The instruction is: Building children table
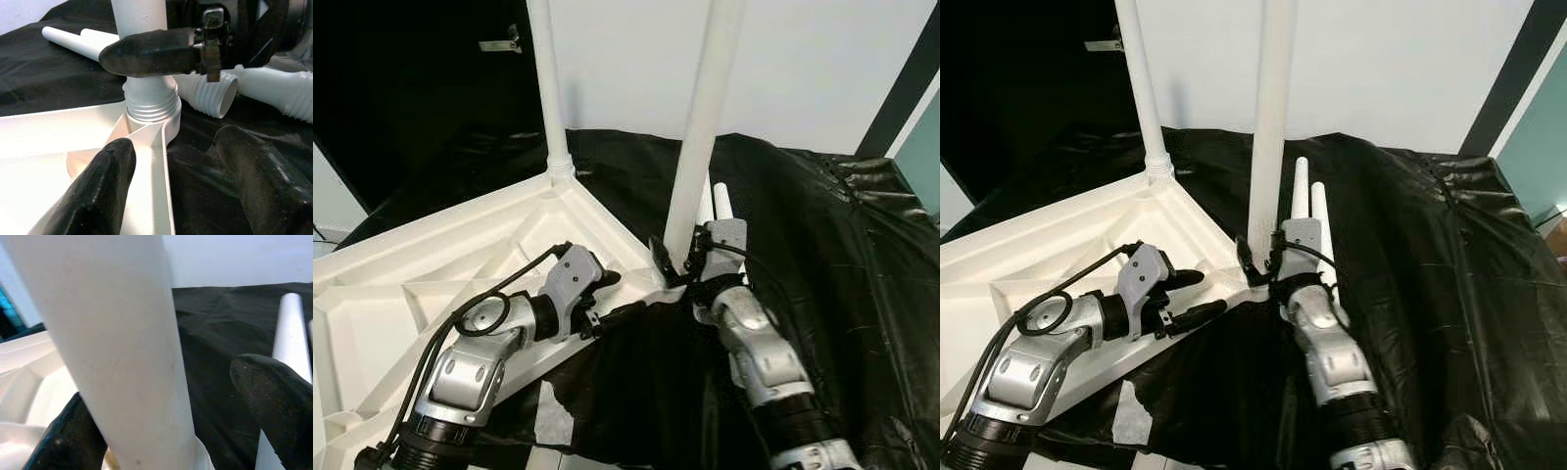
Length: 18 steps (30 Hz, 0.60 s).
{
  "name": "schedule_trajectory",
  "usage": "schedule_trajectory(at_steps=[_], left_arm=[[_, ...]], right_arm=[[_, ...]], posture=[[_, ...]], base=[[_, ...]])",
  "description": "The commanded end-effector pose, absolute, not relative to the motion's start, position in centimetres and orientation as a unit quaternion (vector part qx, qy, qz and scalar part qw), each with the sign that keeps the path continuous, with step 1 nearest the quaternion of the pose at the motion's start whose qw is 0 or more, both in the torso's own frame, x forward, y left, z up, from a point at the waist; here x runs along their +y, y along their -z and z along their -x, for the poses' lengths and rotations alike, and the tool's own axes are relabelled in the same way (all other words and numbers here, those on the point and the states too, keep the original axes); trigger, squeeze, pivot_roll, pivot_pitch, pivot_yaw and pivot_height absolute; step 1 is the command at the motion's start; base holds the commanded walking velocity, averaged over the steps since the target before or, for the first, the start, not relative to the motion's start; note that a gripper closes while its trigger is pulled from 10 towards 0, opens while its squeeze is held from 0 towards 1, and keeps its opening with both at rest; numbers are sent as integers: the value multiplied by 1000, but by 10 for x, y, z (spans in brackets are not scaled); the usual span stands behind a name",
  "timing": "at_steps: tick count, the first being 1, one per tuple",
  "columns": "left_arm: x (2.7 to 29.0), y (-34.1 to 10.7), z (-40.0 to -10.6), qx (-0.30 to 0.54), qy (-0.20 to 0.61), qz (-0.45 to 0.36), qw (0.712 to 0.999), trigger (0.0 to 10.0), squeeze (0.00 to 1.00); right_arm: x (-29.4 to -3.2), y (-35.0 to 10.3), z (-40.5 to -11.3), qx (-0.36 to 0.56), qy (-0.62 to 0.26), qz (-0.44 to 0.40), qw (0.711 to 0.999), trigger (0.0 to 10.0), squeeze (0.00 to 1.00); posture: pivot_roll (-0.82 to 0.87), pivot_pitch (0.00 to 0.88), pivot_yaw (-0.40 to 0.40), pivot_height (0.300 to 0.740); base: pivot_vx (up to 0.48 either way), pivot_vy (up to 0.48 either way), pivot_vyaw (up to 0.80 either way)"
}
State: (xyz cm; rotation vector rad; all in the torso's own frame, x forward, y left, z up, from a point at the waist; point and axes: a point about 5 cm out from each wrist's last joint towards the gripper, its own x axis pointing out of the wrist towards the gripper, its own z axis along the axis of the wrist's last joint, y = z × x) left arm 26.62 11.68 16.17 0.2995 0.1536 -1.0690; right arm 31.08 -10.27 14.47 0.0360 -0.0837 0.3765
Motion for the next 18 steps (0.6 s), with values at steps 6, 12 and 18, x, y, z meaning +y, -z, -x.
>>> schedule_trajectory(at_steps=[6,12,18], left_arm=[[117,-161,-266,72,486,-146,859,10000,0],[116,-161,-264,72,491,-147,856,10000,0],[116,-163,-263,71,496,-152,852,10000,0]], right_arm=[[-126,-145,-317,-38,-294,7,955,10000,0],[-128,-147,-320,-30,-369,14,929,10000,0],[-125,-146,-328,-6,-447,50,893,10000,0]], posture=[[41,0,-34,740],[41,0,-34,740],[61,0,-36,740]], base=[[0,0,0],[0,0,0],[0,0,0]])
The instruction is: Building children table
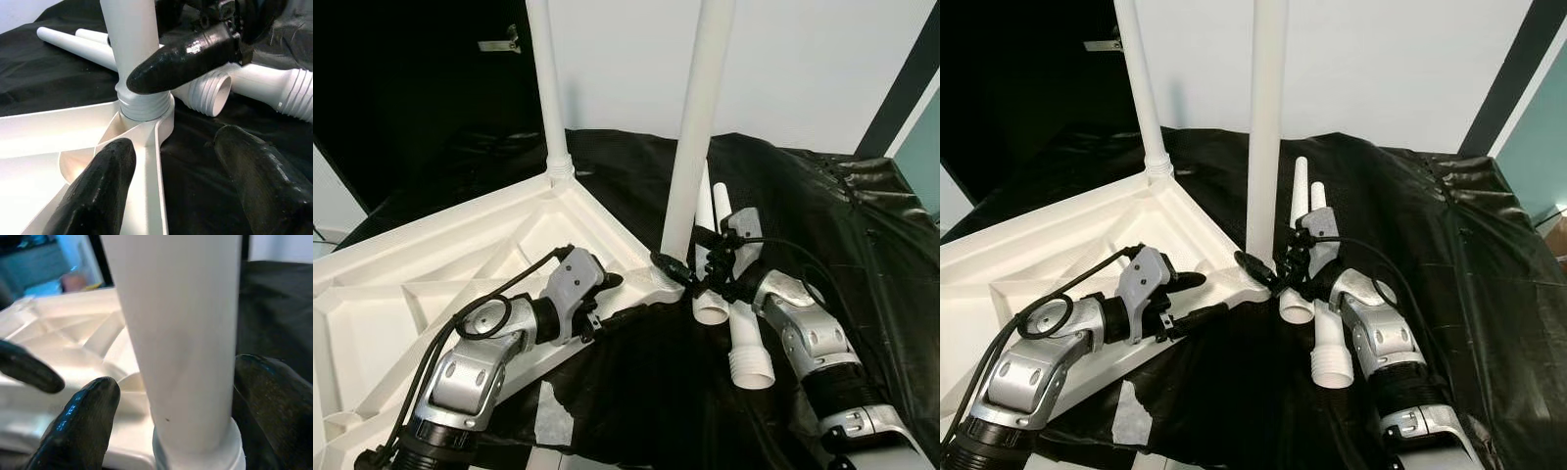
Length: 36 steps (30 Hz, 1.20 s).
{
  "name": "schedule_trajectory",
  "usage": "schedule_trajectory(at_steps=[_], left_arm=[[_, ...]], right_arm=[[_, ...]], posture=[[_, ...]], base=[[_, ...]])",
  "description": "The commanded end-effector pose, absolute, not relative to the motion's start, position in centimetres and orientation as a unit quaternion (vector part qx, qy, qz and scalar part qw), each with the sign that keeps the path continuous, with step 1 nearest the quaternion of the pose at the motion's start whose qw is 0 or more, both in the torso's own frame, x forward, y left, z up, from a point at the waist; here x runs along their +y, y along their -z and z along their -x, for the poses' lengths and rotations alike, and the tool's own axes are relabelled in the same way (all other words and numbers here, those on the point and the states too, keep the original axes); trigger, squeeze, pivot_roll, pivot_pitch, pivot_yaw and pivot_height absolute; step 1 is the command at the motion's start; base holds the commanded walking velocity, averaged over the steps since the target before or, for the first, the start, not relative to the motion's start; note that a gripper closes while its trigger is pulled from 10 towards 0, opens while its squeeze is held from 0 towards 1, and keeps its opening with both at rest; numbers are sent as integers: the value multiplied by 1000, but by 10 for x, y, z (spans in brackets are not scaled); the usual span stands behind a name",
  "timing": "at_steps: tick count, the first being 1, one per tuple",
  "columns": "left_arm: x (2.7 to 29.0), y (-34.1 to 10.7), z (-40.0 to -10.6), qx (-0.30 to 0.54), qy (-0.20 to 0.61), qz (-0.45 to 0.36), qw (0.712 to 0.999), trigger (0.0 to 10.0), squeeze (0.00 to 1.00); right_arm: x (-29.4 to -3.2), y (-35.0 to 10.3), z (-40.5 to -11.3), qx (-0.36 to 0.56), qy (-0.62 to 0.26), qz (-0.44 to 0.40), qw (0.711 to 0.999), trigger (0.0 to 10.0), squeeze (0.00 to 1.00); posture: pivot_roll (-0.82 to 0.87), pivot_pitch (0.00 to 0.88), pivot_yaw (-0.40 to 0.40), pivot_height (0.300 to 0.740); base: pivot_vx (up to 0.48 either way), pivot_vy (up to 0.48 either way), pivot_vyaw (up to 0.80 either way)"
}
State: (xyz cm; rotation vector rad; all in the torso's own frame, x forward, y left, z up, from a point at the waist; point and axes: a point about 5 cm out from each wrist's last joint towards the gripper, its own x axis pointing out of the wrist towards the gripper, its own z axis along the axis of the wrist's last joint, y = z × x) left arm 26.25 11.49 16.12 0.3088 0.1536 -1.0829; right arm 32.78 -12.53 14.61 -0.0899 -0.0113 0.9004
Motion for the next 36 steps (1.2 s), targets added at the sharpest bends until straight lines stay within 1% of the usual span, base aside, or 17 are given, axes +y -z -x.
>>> schedule_trajectory(at_steps=[1,2,3,4,13,14,15,16,26,27,28,29,30,32,34,35,36], left_arm=[[116,-163,-263,71,496,-152,852,10000,0],[116,-163,-263,71,496,-154,852,10000,0],[116,-163,-263,71,496,-154,852,10000,0],[116,-163,-263,71,496,-155,852,10000,0],[116,-163,-263,70,492,-157,853,10000,0],[116,-164,-263,70,492,-157,854,10000,0],[116,-164,-263,70,492,-157,854,10000,0],[116,-164,-263,69,491,-158,854,10000,0],[117,-164,-265,69,489,-159,855,10000,0],[117,-163,-265,69,488,-160,855,10000,0],[117,-163,-266,69,486,-163,856,10000,0],[118,-164,-268,68,485,-166,856,10000,0],[118,-164,-268,68,485,-166,856,10000,0],[118,-164,-269,67,484,-168,856,10000,0],[118,-163,-269,66,484,-171,856,10000,0],[118,-163,-269,66,484,-171,856,10000,0],[118,-163,-269,67,484,-172,855,10000,0]], right_arm=[[-125,-146,-328,-6,-447,50,893,10000,0],[-122,-147,-337,6,-473,71,878,10000,0],[-122,-147,-337,6,-473,71,878,10000,0],[-121,-147,-343,13,-486,88,869,10000,0],[-119,-149,-355,16,-487,113,866,10000,0],[-118,-149,-356,15,-486,118,866,4157,0],[-118,-149,-356,15,-486,120,865,4157,0],[-118,-149,-357,14,-487,121,865,0,0],[-123,-146,-358,16,-481,108,870,0,0],[-124,-145,-359,18,-478,107,872,0,0],[-126,-144,-360,22,-462,107,880,0,0],[-128,-142,-361,26,-443,108,890,10000,0],[-128,-142,-361,26,-443,108,890,10000,0],[-130,-138,-362,35,-413,117,903,10000,0],[-131,-136,-363,34,-378,107,919,10000,0],[-131,-136,-363,34,-378,107,919,10000,0],[-130,-134,-362,33,-363,104,925,10000,0]], posture=[[61,0,-36,740],[73,0,-41,740],[73,0,-41,740],[78,0,-44,740],[84,0,-49,740],[84,0,-48,740],[84,0,-48,740],[84,0,-49,740],[69,0,-42,740],[69,0,-42,740],[61,0,-41,740],[57,0,-39,740],[57,0,-39,740],[56,0,-39,740],[49,0,-38,740],[49,0,-38,740],[45,0,-35,740]], base=[[0,0,0],[0,0,0],[0,0,0],[0,0,0],[0,0,0],[0,0,0],[0,0,0],[0,0,0],[0,0,0],[0,0,0],[0,0,0],[0,0,0],[0,0,0],[0,0,0],[0,0,0],[0,0,0],[0,0,0]])
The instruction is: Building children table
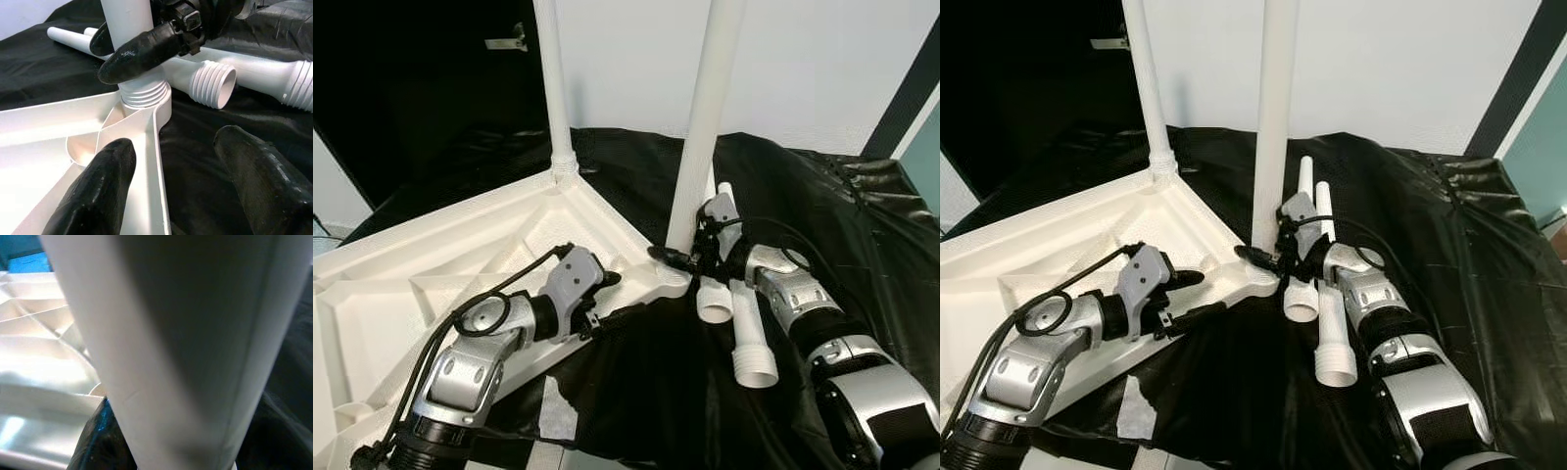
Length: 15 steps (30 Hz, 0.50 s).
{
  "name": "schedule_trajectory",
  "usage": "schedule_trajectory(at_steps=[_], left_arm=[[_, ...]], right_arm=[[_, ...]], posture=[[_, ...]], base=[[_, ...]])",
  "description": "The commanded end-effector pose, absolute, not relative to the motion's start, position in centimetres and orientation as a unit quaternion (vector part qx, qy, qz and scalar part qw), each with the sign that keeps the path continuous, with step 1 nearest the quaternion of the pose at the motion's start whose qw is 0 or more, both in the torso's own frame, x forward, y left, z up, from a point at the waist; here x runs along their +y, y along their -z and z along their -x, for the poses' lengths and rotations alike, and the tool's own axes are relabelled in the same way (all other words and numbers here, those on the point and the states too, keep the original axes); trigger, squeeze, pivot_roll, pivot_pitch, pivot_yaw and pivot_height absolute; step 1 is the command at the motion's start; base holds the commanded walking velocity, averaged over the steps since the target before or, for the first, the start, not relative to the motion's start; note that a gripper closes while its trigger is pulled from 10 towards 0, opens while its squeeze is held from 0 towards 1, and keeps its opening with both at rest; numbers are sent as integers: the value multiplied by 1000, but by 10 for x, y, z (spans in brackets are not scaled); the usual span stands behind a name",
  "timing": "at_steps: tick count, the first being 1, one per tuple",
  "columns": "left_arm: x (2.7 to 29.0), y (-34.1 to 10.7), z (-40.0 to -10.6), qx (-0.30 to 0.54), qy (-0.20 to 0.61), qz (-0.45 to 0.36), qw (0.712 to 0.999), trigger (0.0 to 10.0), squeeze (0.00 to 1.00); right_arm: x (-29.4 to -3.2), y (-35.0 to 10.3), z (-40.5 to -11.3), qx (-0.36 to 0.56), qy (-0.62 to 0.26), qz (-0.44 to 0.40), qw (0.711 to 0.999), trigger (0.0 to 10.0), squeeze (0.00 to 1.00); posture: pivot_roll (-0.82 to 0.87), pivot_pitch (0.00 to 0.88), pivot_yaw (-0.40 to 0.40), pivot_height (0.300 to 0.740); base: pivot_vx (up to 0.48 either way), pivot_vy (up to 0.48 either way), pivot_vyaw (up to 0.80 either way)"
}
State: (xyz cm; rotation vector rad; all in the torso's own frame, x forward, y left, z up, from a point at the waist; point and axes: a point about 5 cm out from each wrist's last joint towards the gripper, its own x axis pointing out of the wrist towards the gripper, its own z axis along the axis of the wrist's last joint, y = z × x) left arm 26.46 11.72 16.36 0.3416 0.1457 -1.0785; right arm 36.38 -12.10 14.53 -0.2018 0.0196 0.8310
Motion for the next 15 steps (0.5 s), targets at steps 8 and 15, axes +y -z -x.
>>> schedule_trajectory(at_steps=[8,15], left_arm=[[119,-162,-269,68,484,-173,855,10000,0],[119,-161,-268,69,485,-173,854,10000,0]], right_arm=[[-124,-123,-358,42,-254,64,964,10000,0],[-106,-116,-343,34,-92,58,993,10000,0]], posture=[[40,0,-35,740],[40,0,-32,740]], base=[[0,0,0],[0,0,0]])
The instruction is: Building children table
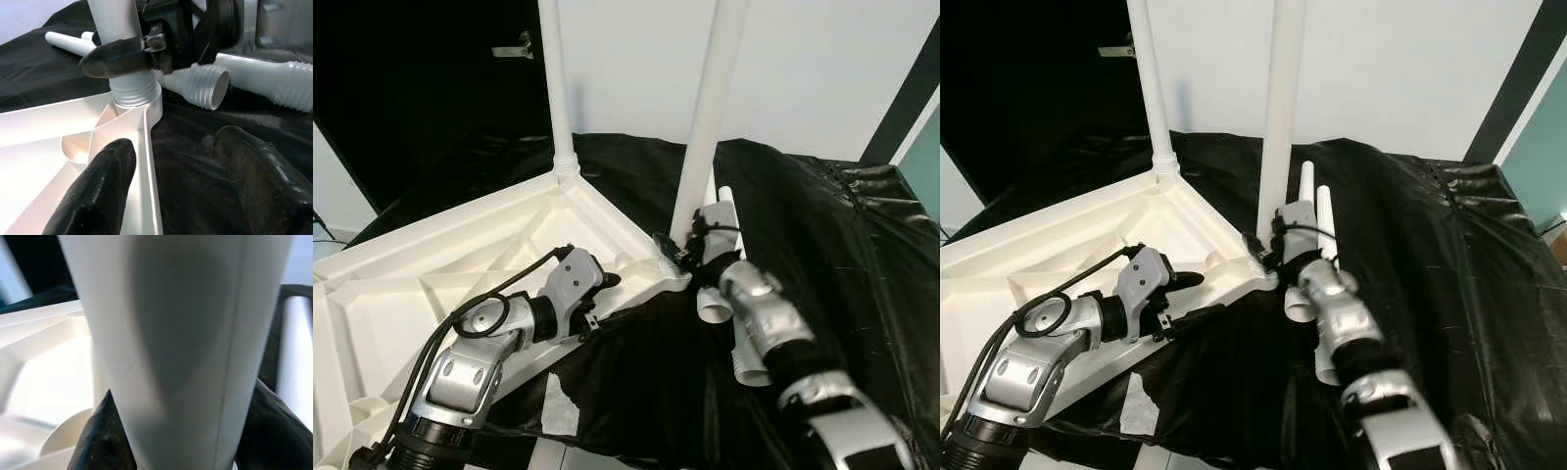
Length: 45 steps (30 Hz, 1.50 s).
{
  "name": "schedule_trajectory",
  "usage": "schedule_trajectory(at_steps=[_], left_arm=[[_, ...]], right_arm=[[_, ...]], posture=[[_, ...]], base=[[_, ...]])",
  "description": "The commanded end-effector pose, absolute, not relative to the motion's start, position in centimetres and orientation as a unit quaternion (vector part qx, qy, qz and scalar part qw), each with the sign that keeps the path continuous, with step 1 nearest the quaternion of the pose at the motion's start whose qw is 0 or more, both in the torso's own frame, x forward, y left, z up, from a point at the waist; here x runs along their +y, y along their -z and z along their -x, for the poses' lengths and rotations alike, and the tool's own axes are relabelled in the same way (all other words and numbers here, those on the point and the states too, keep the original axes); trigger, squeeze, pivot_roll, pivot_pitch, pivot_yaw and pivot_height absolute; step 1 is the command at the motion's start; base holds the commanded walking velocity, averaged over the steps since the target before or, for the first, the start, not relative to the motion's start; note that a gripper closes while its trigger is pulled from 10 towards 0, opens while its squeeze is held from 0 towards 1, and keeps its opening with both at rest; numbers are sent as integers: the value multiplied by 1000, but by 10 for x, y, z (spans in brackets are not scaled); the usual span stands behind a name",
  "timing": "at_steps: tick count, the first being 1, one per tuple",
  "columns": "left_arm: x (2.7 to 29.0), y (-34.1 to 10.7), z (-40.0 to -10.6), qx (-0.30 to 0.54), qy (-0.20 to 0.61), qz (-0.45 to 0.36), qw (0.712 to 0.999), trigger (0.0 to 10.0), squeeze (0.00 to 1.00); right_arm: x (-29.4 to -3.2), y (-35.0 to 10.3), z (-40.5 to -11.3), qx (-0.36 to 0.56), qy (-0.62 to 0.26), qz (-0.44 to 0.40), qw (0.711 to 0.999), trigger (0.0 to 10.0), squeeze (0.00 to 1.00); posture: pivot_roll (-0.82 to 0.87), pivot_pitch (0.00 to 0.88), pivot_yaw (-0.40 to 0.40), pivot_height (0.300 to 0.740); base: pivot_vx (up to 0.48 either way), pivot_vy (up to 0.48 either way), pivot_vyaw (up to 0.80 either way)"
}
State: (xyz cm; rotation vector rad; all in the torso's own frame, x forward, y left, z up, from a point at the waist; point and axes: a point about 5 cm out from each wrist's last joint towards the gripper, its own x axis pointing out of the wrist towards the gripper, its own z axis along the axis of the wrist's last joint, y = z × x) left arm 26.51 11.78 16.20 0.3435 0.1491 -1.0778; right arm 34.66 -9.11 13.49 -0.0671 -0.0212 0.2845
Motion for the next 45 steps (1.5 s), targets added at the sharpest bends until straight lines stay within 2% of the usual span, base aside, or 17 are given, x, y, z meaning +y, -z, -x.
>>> schedule_trajectory(at_steps=[1,3,6,19,20,32,33,34,45], left_arm=[[119,-161,-268,69,485,-173,854,10000,0],[119,-161,-268,69,486,-173,854,10000,0],[120,-161,-268,70,484,-174,855,10000,0],[125,-163,-273,71,468,-183,862,10000,0],[126,-164,-274,72,465,-183,863,10000,0],[153,-167,-287,85,415,-210,881,10000,0],[157,-167,-288,89,411,-220,880,10000,0],[163,-166,-288,95,409,-225,879,10000,0],[188,-152,-272,162,432,-235,855,10000,0]], right_arm=[[-106,-116,-343,34,-92,58,993,10000,0],[-103,-113,-337,38,-34,51,997,10000,0],[-92,-115,-332,27,-31,17,999,10000,0],[-92,-126,-326,-7,-44,-1,999,10000,0],[-93,-127,-325,-9,-43,2,999,10000,1000],[-102,-131,-318,-30,-55,-7,998,10000,1000],[-102,-132,-318,-32,-54,-5,998,10000,820],[-104,-134,-318,-35,-54,-7,998,10000,0],[-110,-133,-313,-32,-51,-1,998,10000,0]], posture=[[40,0,-32,740],[48,0,-35,740],[43,0,-30,740],[52,0,-34,740],[53,0,-35,740],[49,0,-40,740],[49,0,-41,740],[50,0,-41,740],[47,0,-39,740]], base=[[0,0,0],[0,0,0],[0,0,0],[0,0,0],[0,0,0],[0,0,0],[0,0,0],[0,0,0],[0,0,0]])
